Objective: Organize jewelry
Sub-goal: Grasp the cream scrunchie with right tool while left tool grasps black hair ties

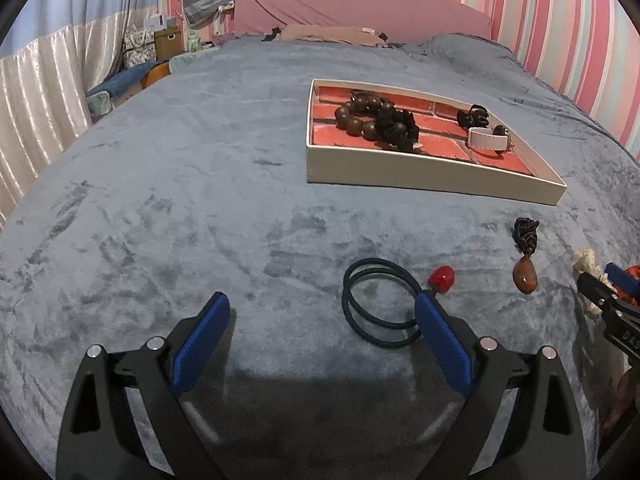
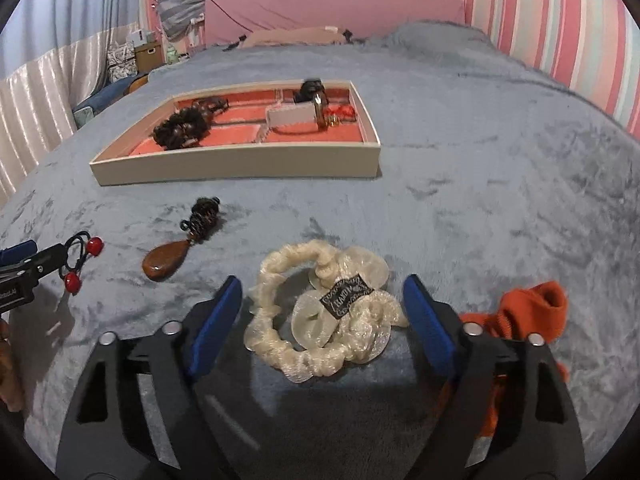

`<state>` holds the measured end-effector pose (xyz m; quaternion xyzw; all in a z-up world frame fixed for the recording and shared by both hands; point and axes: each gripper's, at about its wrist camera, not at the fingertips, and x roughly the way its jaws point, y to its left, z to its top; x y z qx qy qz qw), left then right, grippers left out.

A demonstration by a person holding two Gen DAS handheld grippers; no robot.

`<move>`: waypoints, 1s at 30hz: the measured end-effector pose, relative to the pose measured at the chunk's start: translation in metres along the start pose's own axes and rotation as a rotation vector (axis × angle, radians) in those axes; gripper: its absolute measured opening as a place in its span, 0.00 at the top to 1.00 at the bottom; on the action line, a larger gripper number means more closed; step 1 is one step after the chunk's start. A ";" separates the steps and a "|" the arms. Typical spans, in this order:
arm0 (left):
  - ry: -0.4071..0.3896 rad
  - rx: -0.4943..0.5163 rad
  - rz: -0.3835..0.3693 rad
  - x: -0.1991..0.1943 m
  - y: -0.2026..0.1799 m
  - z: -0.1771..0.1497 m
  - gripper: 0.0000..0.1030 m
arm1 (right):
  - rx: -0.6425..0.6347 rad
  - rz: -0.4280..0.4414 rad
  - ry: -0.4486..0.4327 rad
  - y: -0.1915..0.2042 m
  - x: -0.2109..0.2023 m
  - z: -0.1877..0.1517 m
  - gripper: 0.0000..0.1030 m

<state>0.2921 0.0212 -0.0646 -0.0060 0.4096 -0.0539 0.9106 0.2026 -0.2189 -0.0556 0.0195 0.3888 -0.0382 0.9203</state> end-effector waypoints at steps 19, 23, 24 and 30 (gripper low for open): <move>0.030 0.063 -0.043 0.021 -0.011 0.011 0.74 | 0.014 0.060 0.035 -0.004 0.008 -0.003 0.57; 0.027 0.046 -0.057 0.021 -0.007 0.013 0.95 | 0.018 0.077 0.036 -0.004 0.008 -0.003 0.62; 0.028 0.048 -0.065 0.021 -0.007 0.013 0.95 | 0.019 0.080 0.036 -0.004 0.008 -0.003 0.64; -0.018 0.099 -0.048 0.008 -0.017 0.009 0.97 | 0.024 0.103 0.036 -0.005 0.006 0.000 0.74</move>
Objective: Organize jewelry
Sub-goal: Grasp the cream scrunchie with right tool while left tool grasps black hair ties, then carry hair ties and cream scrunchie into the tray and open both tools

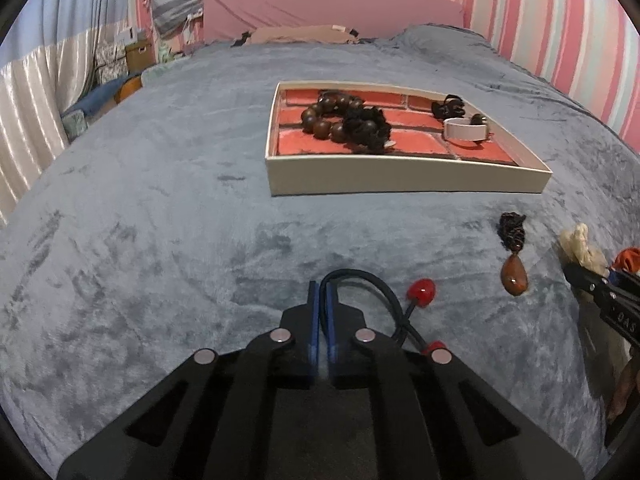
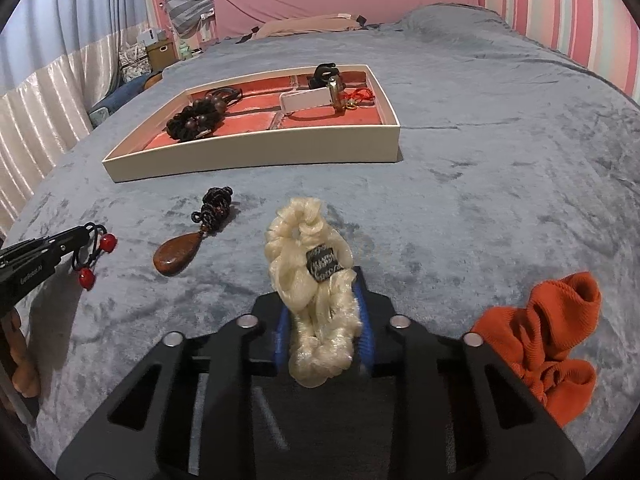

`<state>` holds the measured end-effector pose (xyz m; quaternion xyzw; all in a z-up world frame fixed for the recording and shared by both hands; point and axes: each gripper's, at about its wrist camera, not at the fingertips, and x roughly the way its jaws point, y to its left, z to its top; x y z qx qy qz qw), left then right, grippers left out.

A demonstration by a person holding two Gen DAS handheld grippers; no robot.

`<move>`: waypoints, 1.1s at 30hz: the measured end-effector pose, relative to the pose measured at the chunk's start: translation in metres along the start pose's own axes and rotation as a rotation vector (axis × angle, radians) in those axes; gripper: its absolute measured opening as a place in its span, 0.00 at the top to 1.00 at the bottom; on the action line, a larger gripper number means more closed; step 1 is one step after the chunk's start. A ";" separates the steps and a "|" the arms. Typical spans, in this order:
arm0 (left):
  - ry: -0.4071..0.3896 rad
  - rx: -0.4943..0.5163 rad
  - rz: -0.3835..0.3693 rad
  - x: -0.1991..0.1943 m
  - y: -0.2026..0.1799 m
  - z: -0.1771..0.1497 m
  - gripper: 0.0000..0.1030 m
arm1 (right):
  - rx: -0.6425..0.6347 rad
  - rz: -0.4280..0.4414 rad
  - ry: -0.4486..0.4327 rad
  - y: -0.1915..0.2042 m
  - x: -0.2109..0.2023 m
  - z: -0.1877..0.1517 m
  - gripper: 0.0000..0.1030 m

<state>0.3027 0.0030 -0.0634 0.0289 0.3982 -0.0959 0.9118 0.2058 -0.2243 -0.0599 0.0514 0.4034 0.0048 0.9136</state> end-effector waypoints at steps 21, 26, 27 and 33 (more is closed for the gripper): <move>-0.123 -0.031 -0.050 -0.041 0.002 0.036 0.97 | -0.016 0.040 -0.113 0.000 -0.024 0.045 0.80; -0.165 -0.020 -0.061 -0.047 -0.007 0.062 0.97 | -0.031 0.042 -0.148 0.001 -0.024 0.073 0.80; -0.176 -0.016 -0.060 -0.049 -0.010 0.069 0.97 | -0.039 0.039 -0.155 0.002 -0.023 0.082 0.80; -0.214 0.011 -0.042 -0.044 -0.019 0.110 0.97 | -0.056 0.036 -0.165 0.004 -0.008 0.123 0.80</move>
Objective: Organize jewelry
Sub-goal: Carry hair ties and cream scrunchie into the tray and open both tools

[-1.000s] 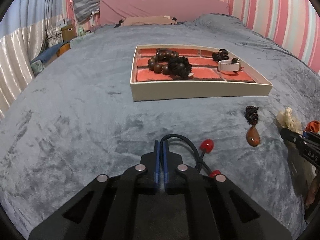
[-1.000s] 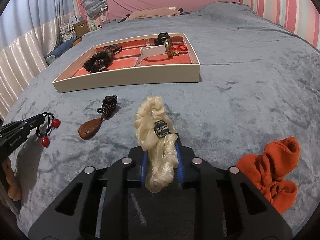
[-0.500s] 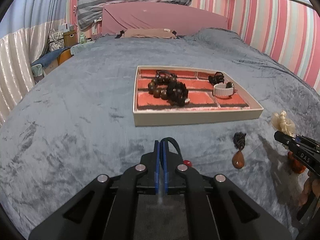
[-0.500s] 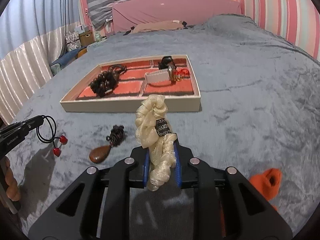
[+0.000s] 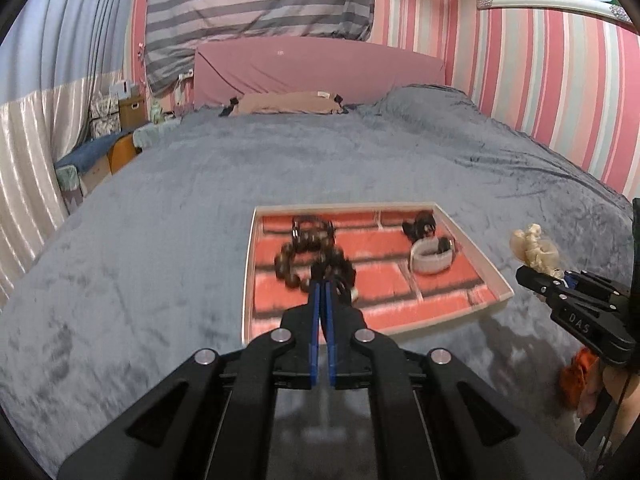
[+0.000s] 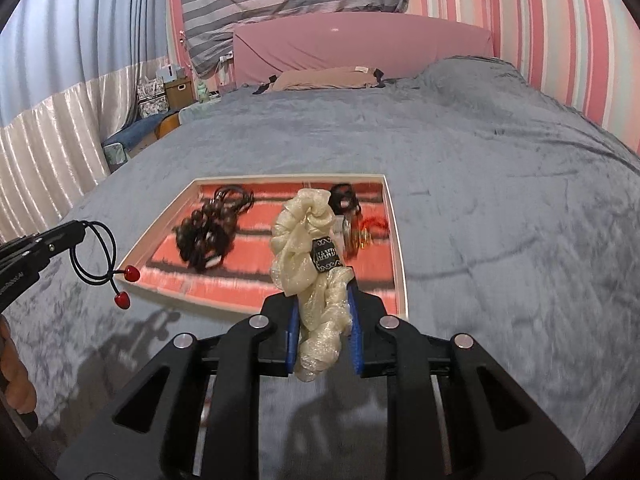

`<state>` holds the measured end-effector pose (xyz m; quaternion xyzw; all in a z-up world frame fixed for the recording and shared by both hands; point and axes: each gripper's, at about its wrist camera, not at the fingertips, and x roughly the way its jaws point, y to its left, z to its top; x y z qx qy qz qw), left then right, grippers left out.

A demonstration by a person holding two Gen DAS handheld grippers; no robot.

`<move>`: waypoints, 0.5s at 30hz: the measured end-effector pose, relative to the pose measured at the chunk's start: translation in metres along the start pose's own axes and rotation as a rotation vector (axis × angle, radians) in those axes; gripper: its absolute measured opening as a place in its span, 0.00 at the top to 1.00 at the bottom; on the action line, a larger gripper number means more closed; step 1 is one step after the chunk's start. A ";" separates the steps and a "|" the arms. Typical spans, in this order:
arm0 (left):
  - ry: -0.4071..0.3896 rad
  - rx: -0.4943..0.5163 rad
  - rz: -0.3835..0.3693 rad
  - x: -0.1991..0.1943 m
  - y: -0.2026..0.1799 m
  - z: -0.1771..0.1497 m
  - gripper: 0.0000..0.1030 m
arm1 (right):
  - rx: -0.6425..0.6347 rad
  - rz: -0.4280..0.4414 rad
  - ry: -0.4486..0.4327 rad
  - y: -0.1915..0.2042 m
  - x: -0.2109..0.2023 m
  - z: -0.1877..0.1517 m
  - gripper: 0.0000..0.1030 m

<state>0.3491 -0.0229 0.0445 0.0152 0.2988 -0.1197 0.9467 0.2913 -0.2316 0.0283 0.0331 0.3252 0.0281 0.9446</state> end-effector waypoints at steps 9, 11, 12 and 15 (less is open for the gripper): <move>0.050 -0.011 0.043 0.061 0.012 0.020 0.97 | -0.022 -0.018 0.054 -0.003 0.053 0.023 0.80; 0.085 -0.036 0.041 0.079 0.020 0.015 0.97 | -0.018 -0.022 0.079 -0.006 0.068 0.020 0.80; 0.094 -0.040 0.046 0.085 0.022 0.013 0.97 | -0.019 -0.025 0.090 -0.007 0.075 0.018 0.80; 0.123 -0.039 0.070 0.104 0.029 0.002 0.97 | -0.025 -0.038 0.123 -0.010 0.094 0.012 0.80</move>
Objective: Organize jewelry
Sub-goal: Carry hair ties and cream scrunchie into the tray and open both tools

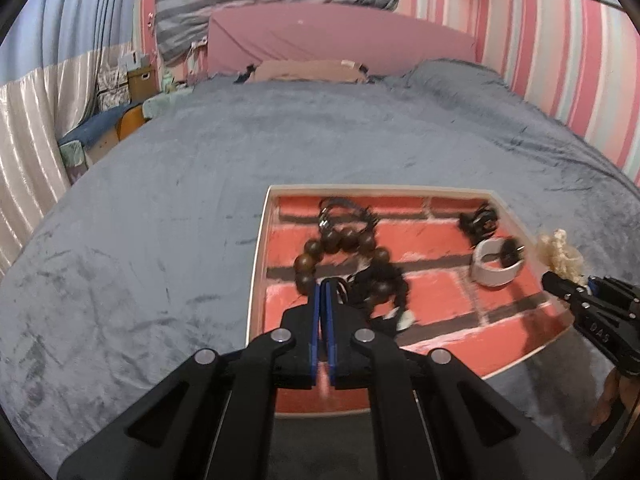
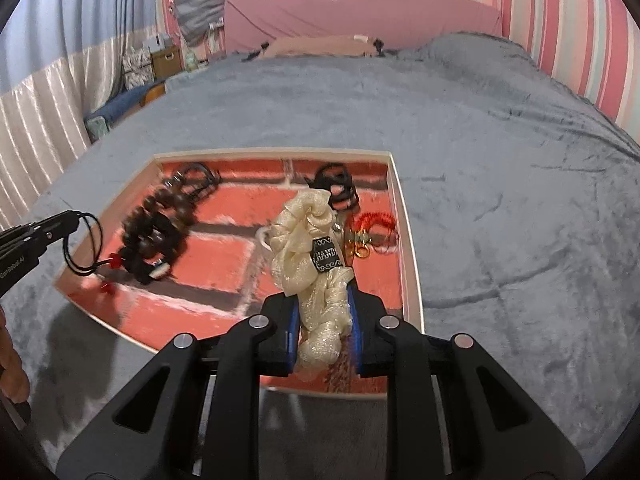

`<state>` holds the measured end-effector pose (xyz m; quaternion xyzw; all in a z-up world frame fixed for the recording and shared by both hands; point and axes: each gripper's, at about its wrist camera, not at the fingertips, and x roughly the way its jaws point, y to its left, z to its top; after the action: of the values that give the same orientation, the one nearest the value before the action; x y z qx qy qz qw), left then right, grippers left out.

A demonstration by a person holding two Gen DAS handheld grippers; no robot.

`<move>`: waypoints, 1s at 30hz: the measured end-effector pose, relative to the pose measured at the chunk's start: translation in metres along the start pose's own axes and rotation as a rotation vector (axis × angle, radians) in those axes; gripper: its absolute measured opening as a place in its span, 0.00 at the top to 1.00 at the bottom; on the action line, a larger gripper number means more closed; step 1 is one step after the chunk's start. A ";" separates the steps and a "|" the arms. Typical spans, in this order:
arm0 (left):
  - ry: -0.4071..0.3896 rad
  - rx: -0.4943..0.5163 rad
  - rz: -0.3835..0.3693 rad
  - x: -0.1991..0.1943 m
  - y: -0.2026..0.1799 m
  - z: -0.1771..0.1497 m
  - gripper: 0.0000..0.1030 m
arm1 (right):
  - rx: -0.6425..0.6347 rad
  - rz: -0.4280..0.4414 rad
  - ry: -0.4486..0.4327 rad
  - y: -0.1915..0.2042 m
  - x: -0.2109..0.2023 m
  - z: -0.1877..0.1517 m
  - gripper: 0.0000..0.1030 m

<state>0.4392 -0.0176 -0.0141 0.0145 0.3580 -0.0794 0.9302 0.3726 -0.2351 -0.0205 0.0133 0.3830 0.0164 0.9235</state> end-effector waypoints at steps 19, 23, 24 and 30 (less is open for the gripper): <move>0.049 0.002 0.045 0.024 0.011 -0.019 0.95 | -0.019 0.007 0.029 0.002 0.024 -0.011 0.47; 0.039 0.004 0.046 0.014 0.008 -0.019 0.66 | -0.020 0.009 0.002 0.000 0.009 -0.009 0.39; 0.022 -0.001 0.060 0.009 0.008 -0.019 0.38 | -0.024 0.007 -0.010 0.000 0.004 -0.008 0.34; -0.041 0.008 0.075 -0.022 0.002 -0.015 0.33 | -0.041 -0.022 -0.059 0.000 -0.026 -0.004 0.16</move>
<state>0.4139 -0.0110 -0.0107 0.0298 0.3377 -0.0463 0.9397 0.3514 -0.2359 -0.0048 -0.0094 0.3551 0.0135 0.9347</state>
